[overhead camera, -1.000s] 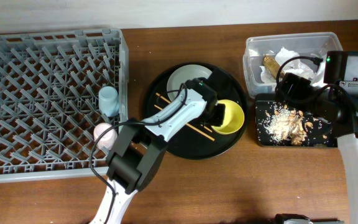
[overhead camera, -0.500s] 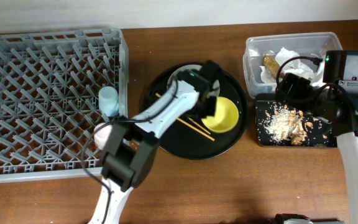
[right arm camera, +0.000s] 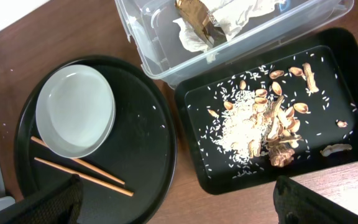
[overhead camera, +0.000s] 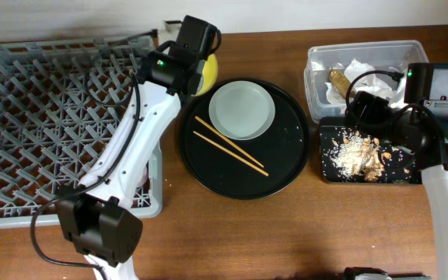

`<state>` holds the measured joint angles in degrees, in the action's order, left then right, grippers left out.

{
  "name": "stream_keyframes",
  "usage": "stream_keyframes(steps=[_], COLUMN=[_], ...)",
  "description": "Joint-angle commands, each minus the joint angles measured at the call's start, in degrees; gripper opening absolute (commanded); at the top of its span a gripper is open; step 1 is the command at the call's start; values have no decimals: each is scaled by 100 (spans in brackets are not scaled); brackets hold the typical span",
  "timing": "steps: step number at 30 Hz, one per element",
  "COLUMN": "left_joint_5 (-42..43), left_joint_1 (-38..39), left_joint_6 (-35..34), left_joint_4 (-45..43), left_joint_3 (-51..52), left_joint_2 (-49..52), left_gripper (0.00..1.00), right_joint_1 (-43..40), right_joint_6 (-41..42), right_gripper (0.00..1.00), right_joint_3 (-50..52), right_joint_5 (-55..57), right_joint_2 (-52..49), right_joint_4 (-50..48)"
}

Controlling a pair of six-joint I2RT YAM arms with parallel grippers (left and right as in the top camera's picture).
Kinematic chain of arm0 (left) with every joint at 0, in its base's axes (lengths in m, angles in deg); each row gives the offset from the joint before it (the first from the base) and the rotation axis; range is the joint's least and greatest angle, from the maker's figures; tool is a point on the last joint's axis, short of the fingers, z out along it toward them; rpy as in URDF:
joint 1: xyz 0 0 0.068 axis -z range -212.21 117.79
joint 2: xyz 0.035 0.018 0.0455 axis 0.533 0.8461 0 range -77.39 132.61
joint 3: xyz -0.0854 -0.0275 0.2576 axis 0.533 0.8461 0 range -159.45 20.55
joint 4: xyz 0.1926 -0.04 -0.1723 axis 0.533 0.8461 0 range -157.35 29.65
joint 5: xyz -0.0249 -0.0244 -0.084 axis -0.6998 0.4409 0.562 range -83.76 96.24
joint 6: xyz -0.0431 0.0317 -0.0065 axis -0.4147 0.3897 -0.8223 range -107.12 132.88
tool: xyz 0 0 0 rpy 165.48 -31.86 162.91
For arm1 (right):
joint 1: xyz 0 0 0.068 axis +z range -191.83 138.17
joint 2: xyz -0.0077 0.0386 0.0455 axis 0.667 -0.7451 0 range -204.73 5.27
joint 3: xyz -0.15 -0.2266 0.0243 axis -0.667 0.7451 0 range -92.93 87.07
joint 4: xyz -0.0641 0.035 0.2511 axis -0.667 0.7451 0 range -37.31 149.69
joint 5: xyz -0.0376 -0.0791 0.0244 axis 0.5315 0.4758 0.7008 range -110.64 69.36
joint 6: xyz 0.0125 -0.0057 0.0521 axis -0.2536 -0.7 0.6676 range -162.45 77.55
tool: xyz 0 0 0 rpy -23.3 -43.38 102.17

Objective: Sort waste into correct bins and load items into the dishwasher rack
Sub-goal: 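Carry the yellow bowl with the left gripper into the rack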

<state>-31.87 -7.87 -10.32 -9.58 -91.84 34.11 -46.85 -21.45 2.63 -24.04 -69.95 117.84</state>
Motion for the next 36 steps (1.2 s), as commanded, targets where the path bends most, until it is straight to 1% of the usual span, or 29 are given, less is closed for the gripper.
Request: stream_keyframes(steps=[1,2,3,5,9,11,17,22,31,36], left_joint_5=[-2706,-3254,-3521,-3604,-3847,-3993,-3950,-3663,-3622,-3624], left_joint_1=[-127,-162,-203,-354,-678,-804,-1088,-1314,-1368,-1335], left_joint_6=[651,852,1108,1910,2573,2638,2658,2765,2765,2824], left_joint_4=[-533,-820,-1088,-1729,-2468,-2608,-2715,-2715,-2914,-2977], left_joint_3=[-35,-35,-35,-35,-35,-35,-35,-35,-33,-33], left_joint_2=[275,378,474,723,1222,1390,1700,1934,2326,2354], left_gripper=[0,0,0,0,0,0,0,0,0,0], right_joint_1=[-26,-26,-26,-26,-26,-26,-26,-26,-26,-26], right_joint_6=[33,33,33,33,33,33,33,33,33,33], right_gripper=[98,98,98,98,98,99,98,98,98,99], right_joint_3=[-50,-50,-50,-50,-50,-50,-50,-50,-50,-50], right_joint_5=[109,109,109,109,109,109,109,109,109,109], right_joint_2=[-15,-15,-15,-15,-15,-15,-15,-15,-15,-15], right_joint_4=[2,2,2,2,2,2,2,2,2,2])
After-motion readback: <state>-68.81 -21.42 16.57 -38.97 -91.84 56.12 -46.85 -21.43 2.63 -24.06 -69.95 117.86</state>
